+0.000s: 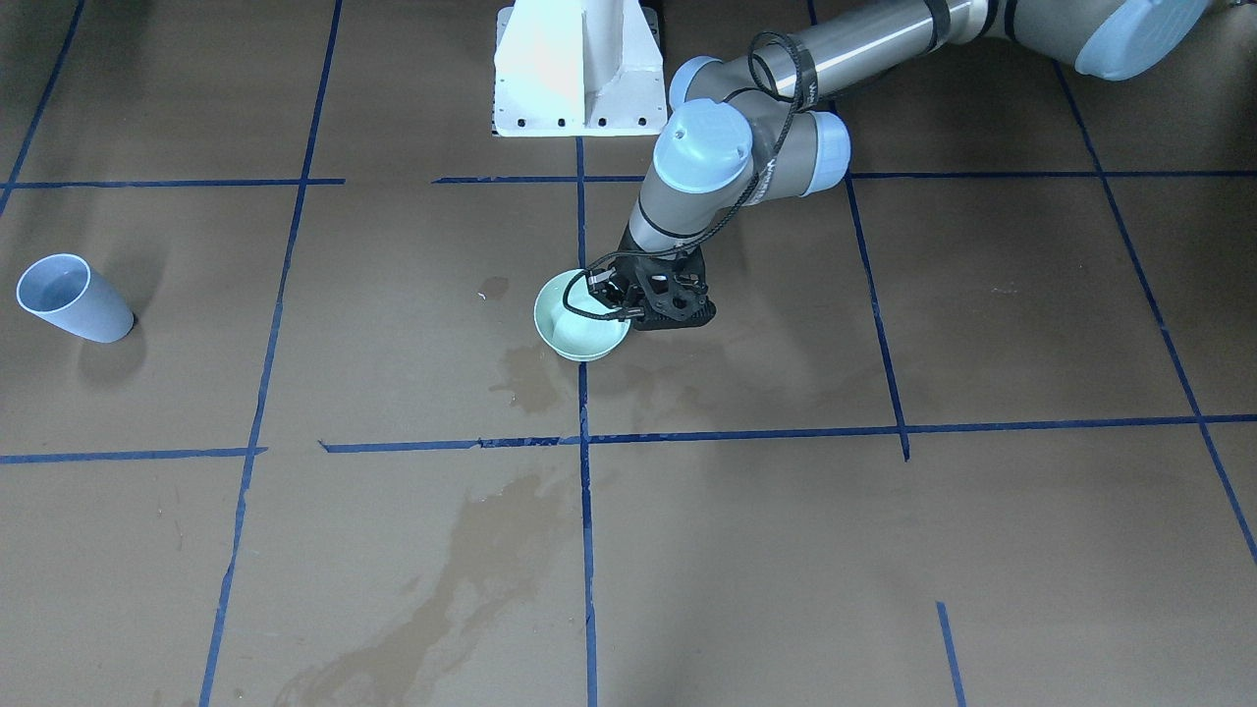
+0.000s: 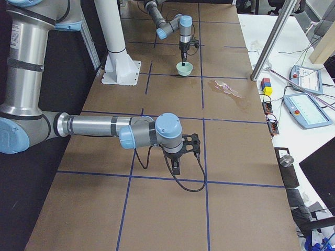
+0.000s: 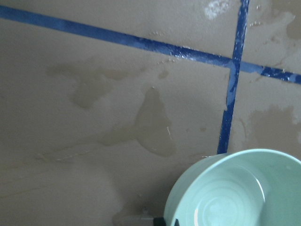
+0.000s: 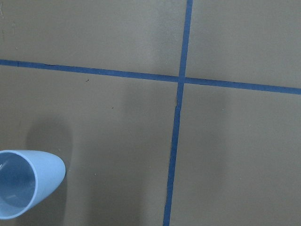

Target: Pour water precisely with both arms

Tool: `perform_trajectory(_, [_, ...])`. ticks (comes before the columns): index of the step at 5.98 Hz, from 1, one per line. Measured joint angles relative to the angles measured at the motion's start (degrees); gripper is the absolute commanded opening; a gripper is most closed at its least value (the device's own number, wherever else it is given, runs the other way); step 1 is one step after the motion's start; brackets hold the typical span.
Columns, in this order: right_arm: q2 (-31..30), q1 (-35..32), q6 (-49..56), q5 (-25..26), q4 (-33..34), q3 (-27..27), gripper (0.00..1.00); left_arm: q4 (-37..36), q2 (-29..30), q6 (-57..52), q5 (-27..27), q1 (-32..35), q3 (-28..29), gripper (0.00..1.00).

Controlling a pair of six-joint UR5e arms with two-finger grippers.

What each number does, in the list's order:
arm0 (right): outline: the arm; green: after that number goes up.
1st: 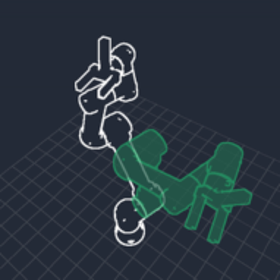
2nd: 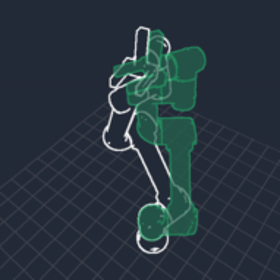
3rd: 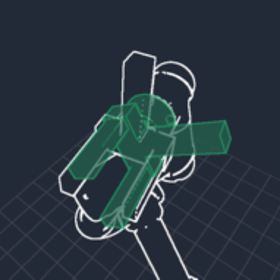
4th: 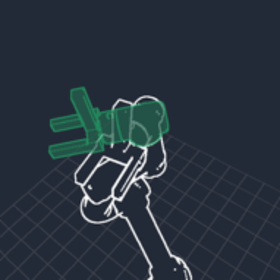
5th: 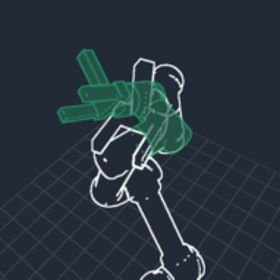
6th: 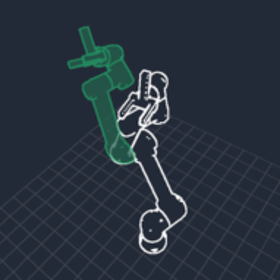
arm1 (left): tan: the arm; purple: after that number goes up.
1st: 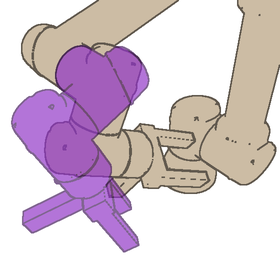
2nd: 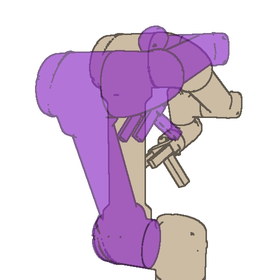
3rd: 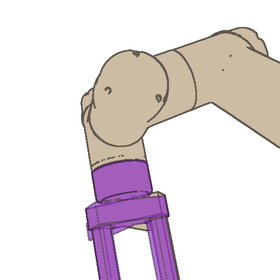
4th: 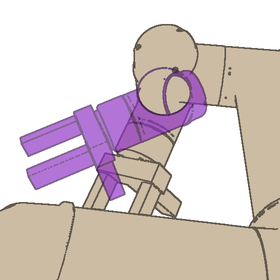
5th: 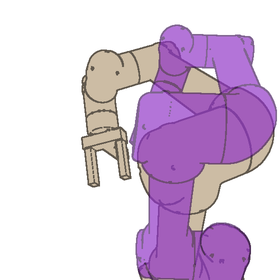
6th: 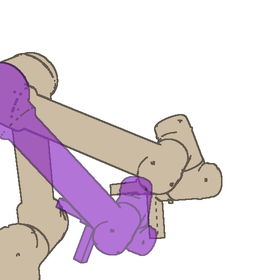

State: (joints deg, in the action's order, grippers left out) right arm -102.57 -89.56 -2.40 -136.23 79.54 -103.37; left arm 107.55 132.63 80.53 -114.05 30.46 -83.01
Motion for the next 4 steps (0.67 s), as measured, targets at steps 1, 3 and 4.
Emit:
perform_trajectory(1, [0.0,0.0,0.0,0.0,0.0,0.1,1.00,0.0,0.2,0.0,0.2,-0.4,0.7,0.42])
perform_trajectory(3, [0.0,0.0,0.0,0.1,0.0,0.1,1.00,0.1,0.1,-0.2,0.2,-0.4,0.9,1.00])
perform_trajectory(4, [0.0,0.0,0.0,0.1,0.0,0.0,1.00,-0.2,0.1,-0.4,0.1,0.1,0.3,1.00])
